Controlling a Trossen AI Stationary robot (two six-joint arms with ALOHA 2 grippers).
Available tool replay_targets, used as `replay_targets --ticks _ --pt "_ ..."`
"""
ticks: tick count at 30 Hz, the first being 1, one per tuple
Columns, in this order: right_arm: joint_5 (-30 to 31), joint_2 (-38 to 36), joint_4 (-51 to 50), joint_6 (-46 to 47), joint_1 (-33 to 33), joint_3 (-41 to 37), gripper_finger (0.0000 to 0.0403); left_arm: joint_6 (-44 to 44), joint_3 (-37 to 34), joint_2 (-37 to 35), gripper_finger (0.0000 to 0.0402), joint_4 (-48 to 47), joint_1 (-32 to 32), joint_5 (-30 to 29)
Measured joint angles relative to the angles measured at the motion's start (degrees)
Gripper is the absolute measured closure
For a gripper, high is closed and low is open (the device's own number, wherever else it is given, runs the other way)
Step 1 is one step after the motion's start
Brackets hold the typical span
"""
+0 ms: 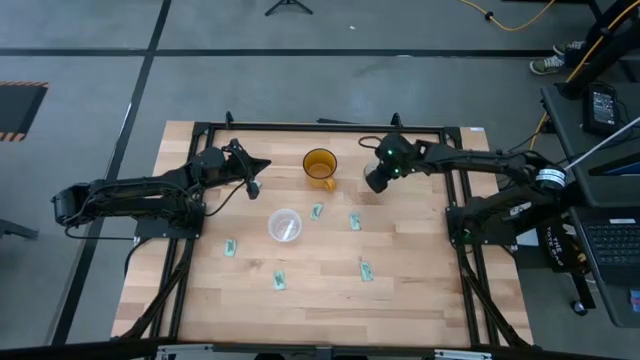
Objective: Pick and place Stevia / Truvia into bins
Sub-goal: Put the stevia packet into the transparent container
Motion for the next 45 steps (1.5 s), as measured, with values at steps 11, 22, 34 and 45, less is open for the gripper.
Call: replay_targets --ticks 11,22,34,45 --pt "-3.34 5.86 -1.59 -0.28 -0.91 3.09 0.0403 -0.05 0.0 0.0 0.04 -0.02 0.01 -0.03" --pt "-2.79 9.05 -0.93 -1.67 -2.59 3.09 0.0402 -0.03 0.0 0.0 0.04 -0.03 0.0 -0.07" --pt "-2.79 9.1 -0.59 -1.7 -3.1 3.06 0.0362 -0.01 0.0 0.02 0.04 -0.04 0.0 -0.2" --pt "-2.75 8.91 -3.39 -5.37 -3.14 6.25 0.0345 -0.01 -0.02 0.02 0.04 -1.53 0.02 -0.22"
